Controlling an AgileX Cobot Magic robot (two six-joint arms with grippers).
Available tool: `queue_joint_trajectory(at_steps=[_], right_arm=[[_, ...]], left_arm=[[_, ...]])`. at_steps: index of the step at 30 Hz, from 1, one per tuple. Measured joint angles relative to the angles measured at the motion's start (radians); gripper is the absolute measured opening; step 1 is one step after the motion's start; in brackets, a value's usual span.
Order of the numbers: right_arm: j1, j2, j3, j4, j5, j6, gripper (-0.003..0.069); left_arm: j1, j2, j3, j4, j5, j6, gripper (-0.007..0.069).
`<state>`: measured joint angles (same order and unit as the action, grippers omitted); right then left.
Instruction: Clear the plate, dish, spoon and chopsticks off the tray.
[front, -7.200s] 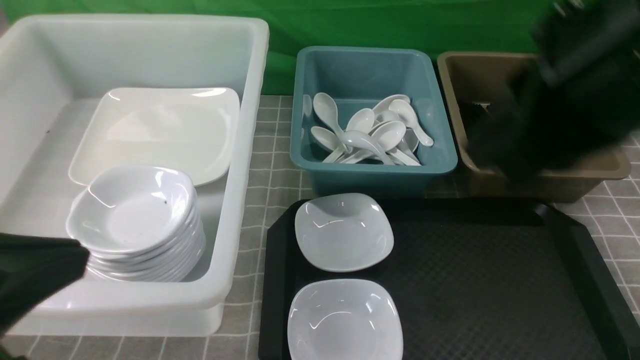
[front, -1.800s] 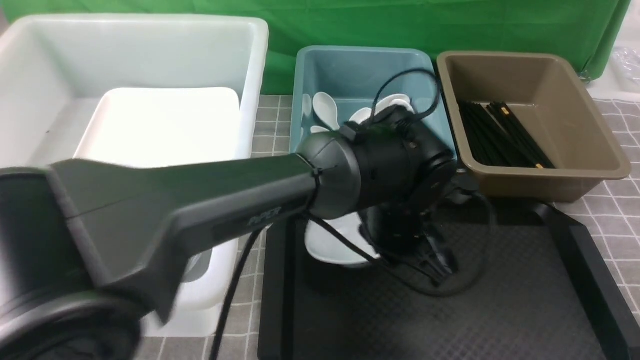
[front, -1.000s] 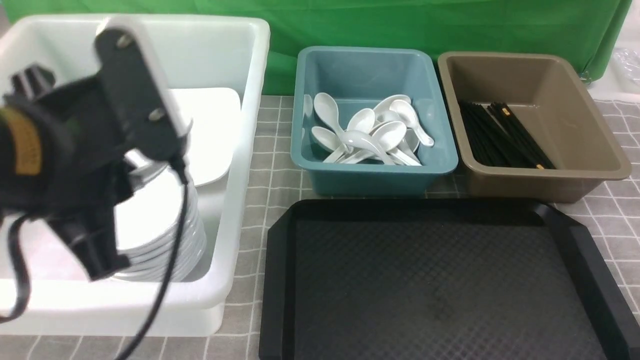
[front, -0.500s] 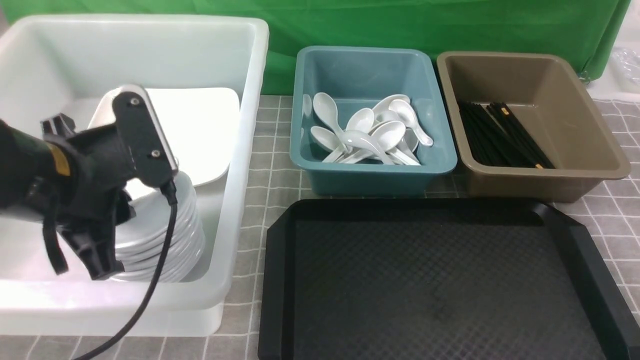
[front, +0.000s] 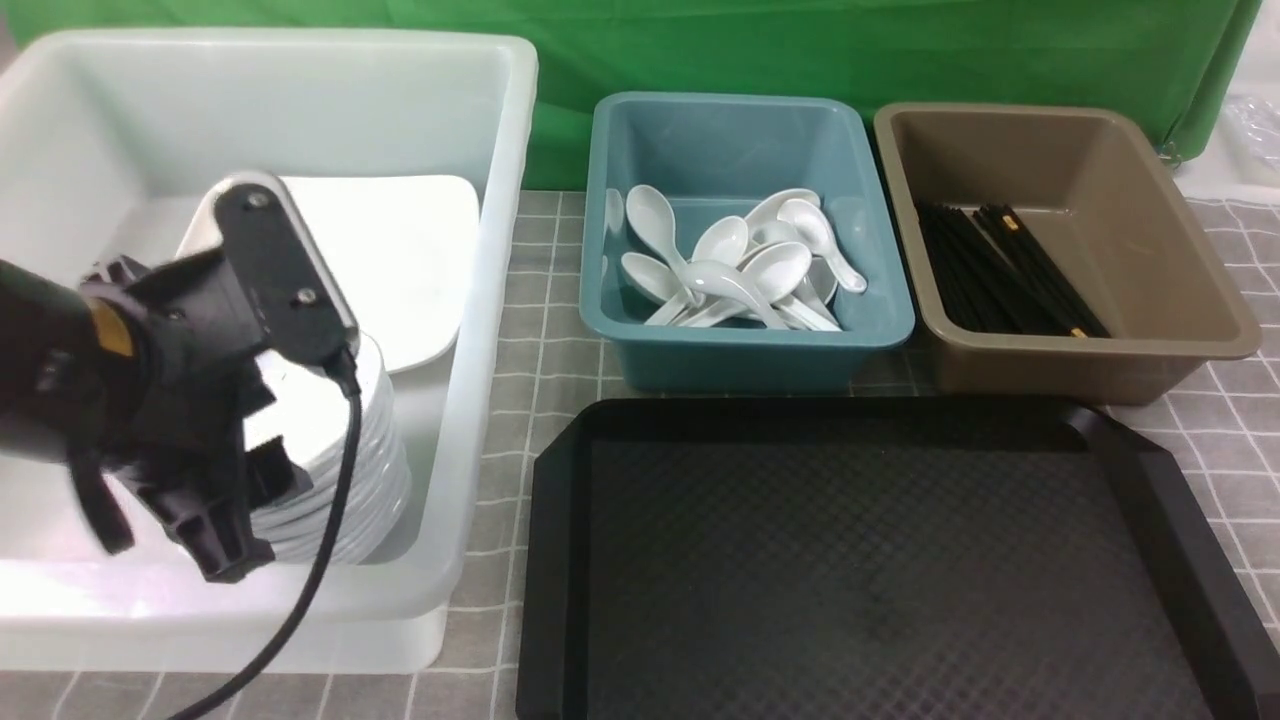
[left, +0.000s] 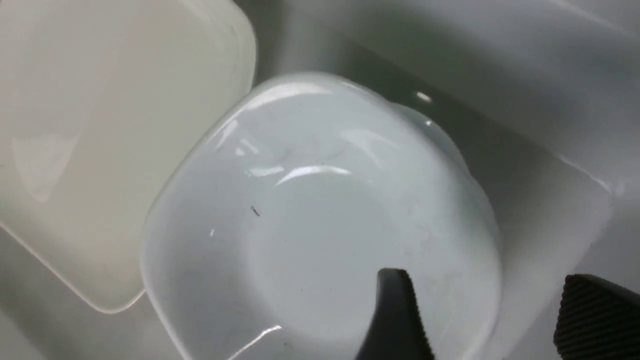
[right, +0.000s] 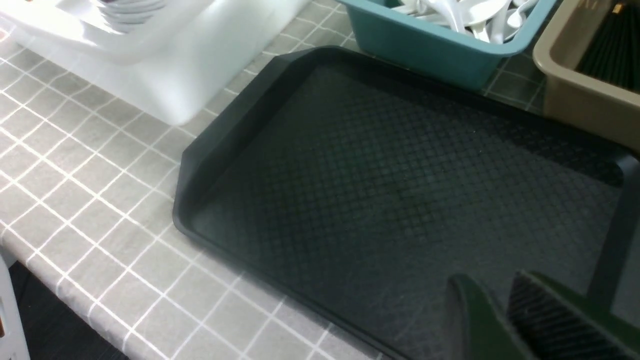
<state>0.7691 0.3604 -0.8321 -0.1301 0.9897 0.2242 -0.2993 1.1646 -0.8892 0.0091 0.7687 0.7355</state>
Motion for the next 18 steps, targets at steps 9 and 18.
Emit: queue_joint_trajectory(at_steps=[9,18], right_arm=[[0.0,0.0,0.0,0.001,0.0,0.0,0.0131],[0.0,0.0,0.058,0.001,-0.18,0.084,0.0023]], left_arm=[[-0.032,-0.404,0.037,-0.222,-0.055,-0.22,0.02],[-0.032,-0.767,0.412,-0.696,-0.477,0.035,0.001]])
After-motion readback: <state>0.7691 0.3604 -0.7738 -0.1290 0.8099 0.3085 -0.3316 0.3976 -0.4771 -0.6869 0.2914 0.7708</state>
